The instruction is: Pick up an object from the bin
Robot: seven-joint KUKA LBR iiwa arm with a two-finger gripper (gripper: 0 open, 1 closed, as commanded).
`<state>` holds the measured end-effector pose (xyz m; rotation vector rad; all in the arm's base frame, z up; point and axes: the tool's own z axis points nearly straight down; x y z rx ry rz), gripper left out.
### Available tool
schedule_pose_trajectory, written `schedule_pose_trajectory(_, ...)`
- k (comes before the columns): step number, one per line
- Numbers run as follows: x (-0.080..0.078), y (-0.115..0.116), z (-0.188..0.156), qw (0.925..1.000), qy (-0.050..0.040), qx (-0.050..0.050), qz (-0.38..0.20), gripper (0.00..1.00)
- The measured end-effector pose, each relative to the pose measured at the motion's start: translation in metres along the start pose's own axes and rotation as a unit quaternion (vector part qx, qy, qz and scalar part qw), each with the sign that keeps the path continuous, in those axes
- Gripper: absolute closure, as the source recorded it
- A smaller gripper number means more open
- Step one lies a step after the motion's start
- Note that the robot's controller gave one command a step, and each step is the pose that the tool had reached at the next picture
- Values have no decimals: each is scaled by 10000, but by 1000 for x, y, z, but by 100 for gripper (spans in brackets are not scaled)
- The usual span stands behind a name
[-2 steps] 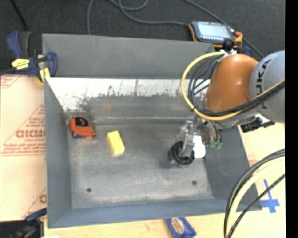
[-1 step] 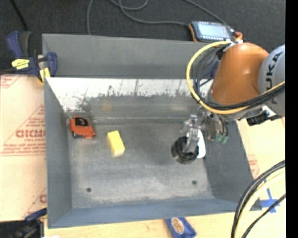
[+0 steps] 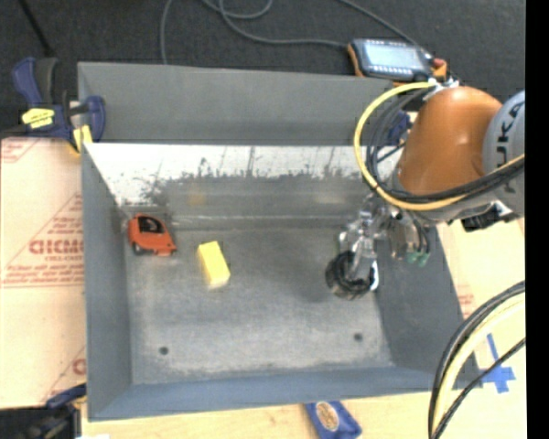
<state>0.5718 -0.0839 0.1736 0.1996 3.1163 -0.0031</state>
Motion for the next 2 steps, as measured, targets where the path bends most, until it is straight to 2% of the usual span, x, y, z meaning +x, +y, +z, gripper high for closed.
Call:
schedule_pose_trajectory(1,19,-8,-18,9999,142,-2,-43,100)
schedule_pose_trajectory(2,-5,-1,-91,9999,82,-1,-61,100)
